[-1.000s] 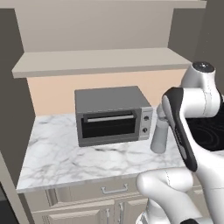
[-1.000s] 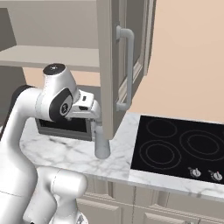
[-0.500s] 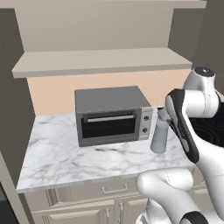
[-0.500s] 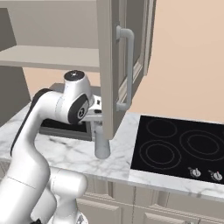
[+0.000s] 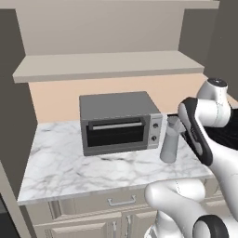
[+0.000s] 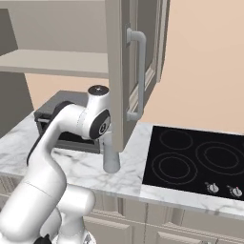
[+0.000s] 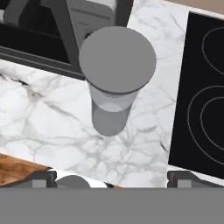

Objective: There is a tray on the dining counter. Grab the cup, mug, and pitcher and place them on the tray. The pitcher may be placed next to the tray if it cannot fit the tray.

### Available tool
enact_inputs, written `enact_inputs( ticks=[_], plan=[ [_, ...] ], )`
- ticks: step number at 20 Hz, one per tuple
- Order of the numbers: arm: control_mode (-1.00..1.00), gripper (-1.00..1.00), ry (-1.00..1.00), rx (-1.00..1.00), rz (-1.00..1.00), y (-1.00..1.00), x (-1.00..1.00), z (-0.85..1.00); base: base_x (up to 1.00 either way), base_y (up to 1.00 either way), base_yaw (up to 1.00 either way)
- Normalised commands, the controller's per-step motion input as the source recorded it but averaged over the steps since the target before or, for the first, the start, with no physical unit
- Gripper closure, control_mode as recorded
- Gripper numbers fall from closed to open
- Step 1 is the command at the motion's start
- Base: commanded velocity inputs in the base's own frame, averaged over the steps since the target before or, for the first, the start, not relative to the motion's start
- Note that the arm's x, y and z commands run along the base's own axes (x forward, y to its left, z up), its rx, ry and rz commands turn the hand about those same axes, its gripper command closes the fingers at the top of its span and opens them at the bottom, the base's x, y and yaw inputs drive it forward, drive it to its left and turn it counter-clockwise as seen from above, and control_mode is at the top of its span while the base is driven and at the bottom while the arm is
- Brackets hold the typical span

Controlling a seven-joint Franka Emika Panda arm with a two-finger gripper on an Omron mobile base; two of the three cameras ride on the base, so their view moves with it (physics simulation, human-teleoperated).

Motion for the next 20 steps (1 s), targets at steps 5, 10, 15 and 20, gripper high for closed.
enact_inputs(
  ticks=[5,10,15,20],
  plan=[
    [-1.0,-1.0,0.07,0.0,0.0,0.0,0.23,-0.21,0.0,0.0,0.0],
    [-1.0,-1.0,0.08,0.0,0.0,0.0,0.18,-0.18,0.0,0.0,0.0],
    [-1.0,-1.0,0.06,0.0,0.01,0.0,0.19,-0.2,0.0,0.0,0.0],
    [-1.0,-1.0,0.07,0.0,0.0,0.0,0.21,-0.15,0.0,0.0,0.0]
  ],
)
